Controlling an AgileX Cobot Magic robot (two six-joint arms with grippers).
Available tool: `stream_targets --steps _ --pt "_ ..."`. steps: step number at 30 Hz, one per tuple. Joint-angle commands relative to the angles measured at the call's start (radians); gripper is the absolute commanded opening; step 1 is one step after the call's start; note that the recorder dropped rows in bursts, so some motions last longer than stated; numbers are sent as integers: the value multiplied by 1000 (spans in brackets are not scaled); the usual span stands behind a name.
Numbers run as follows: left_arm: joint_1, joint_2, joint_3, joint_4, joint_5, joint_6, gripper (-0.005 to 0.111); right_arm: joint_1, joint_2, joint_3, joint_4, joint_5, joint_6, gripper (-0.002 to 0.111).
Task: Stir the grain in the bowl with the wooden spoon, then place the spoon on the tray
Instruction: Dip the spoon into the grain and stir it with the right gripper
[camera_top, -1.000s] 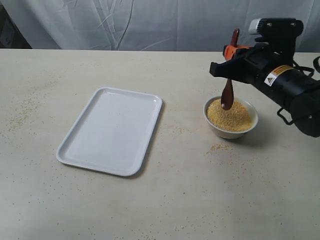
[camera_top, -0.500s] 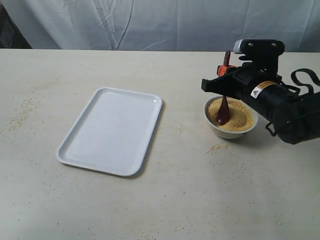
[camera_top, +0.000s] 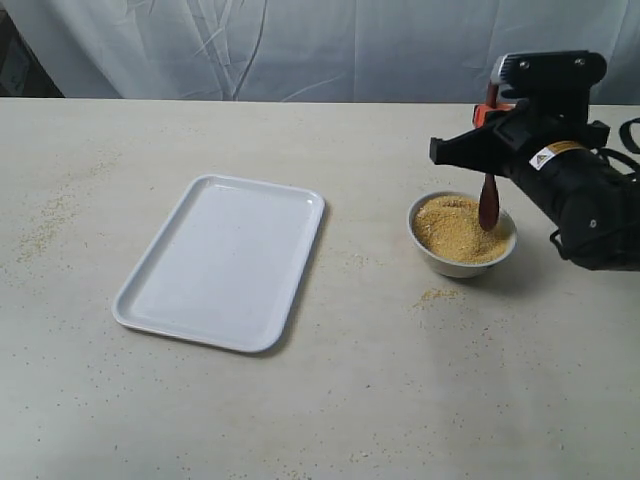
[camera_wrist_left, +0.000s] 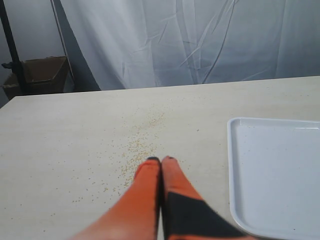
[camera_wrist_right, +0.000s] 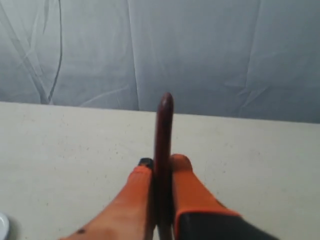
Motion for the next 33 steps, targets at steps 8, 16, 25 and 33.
stream_targets --steps 8,16,25,33 --pt "-4 -4 2 2 -12 -4 0 8 49 -2 -221 -71 249 -1" --pt "-4 -4 2 2 -12 -4 0 8 -5 -13 -179 -73 311 -1" --pt "-4 -4 2 2 -12 -4 0 8 87 -13 -206 -21 354 -1" --pt "-4 -4 2 2 -12 -4 0 8 22 -13 53 -50 145 -1"
